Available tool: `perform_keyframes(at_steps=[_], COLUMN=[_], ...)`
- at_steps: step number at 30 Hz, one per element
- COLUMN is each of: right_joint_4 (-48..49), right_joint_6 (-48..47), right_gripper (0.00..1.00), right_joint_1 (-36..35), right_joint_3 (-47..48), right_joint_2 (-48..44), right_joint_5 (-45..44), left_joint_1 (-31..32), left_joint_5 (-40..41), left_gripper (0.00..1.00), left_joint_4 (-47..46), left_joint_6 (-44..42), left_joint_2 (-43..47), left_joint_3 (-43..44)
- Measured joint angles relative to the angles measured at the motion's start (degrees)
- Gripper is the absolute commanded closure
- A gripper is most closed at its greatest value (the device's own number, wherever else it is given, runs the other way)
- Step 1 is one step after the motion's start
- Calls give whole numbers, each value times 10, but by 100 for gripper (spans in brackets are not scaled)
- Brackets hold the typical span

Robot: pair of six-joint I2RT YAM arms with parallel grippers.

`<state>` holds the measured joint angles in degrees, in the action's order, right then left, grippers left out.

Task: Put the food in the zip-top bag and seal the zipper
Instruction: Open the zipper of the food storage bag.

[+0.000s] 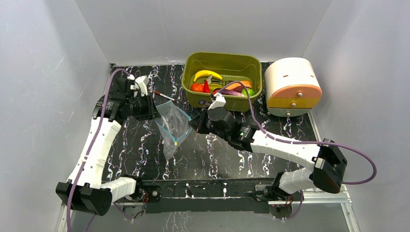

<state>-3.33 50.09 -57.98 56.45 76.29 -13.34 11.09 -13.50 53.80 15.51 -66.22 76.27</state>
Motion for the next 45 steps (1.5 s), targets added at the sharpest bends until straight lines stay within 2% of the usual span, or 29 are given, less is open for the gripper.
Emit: perform_keyframes(at_steps=[3,7,13,18,20,27,32,41,45], right_joint_4=[4,11,25,27,31,50,64,103,98], right_joint_6=[8,18,28,30,33,43,43,43,40], right_gripper=[100,100,100,100,100,100,100,100,100], right_joint_1=[0,0,0,0,0,0,0,1,1], right_joint_3=[0,-1,-1,-1,-1,-1,-1,-12,-12], right_joint_2=[13,20,21,22,22,22,22,7,7], right_joint_5=[11,20,28,22,15,-7,-21,-35,-32], left_joint_1=[0,0,0,0,0,7,11,11,11], left_joint_5=[-64,-130,-170,-181,-183,-188,-172,-56,-11], left_gripper=[58,51,50,48,54,100,100,100,100], left_joint_4=[-37,-84,-124,-121,-117,-111,-87,-65,-56], left_joint_6=[21,59,101,116,118,115,92,21,-4], left_joint_2=[1,5,39,54,57,53,21,-12,-13], left_joint_3=[-45,-94,-135,-143,-139,-118,-82,54,56])
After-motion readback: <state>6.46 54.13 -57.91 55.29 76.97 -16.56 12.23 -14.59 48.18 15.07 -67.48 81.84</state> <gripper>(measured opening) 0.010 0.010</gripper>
